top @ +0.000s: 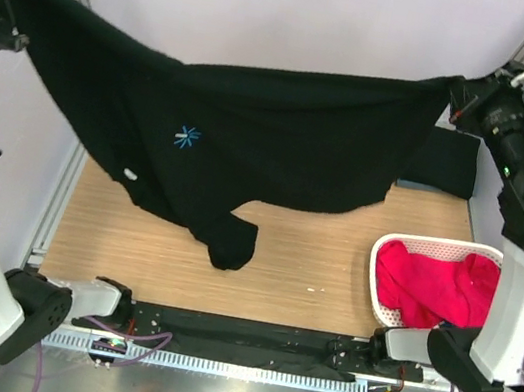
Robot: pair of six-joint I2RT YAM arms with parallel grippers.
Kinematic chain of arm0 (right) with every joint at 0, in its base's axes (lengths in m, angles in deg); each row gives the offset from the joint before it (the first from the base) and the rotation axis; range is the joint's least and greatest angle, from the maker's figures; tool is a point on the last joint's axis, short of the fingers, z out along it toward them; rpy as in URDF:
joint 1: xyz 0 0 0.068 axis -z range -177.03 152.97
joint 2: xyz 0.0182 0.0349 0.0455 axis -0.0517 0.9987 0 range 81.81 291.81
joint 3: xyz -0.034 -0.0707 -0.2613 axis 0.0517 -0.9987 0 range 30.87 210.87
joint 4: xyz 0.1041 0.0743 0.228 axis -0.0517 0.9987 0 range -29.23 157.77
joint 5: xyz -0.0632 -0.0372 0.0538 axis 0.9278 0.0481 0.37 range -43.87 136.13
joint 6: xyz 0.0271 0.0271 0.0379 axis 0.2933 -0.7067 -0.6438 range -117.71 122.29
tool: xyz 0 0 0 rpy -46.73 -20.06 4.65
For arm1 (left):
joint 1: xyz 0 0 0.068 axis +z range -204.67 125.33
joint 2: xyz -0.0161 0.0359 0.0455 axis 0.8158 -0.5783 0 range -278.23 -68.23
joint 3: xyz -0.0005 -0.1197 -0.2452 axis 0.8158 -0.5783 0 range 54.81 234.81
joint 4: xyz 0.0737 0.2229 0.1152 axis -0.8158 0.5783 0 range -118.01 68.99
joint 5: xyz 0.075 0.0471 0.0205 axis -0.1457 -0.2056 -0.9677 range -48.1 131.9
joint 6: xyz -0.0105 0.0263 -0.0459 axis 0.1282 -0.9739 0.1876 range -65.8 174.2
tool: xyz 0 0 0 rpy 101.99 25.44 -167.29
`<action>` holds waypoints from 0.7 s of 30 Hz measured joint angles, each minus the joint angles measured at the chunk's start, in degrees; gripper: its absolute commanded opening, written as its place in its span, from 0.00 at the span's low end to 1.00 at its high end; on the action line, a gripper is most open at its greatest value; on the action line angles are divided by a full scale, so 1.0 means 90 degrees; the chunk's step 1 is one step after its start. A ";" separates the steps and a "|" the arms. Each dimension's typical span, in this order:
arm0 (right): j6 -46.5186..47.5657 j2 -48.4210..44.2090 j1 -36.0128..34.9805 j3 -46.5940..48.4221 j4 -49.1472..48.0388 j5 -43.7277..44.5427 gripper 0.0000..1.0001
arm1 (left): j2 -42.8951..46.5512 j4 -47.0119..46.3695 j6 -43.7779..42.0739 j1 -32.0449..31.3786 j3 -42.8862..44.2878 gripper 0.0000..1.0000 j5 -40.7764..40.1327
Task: Fold and stack the t-shirts
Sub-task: Flatten the tshirt out
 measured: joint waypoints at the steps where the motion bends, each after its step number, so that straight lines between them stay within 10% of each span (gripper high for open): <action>1: -0.0046 -0.0104 0.0000 0.0005 0.0078 -0.0073 0.01 | 0.0056 0.0075 -0.0017 0.0000 0.0097 0.00 -0.0029; 10: -0.0155 -0.0253 0.0000 -0.0702 0.0913 0.0051 0.01 | -0.0282 0.1095 0.0311 0.0002 -0.0245 0.00 0.0136; 21: -0.0036 0.0738 0.0000 -0.2448 0.0019 0.0527 0.01 | -0.3084 0.1064 0.1683 0.1326 -0.1302 0.00 0.1970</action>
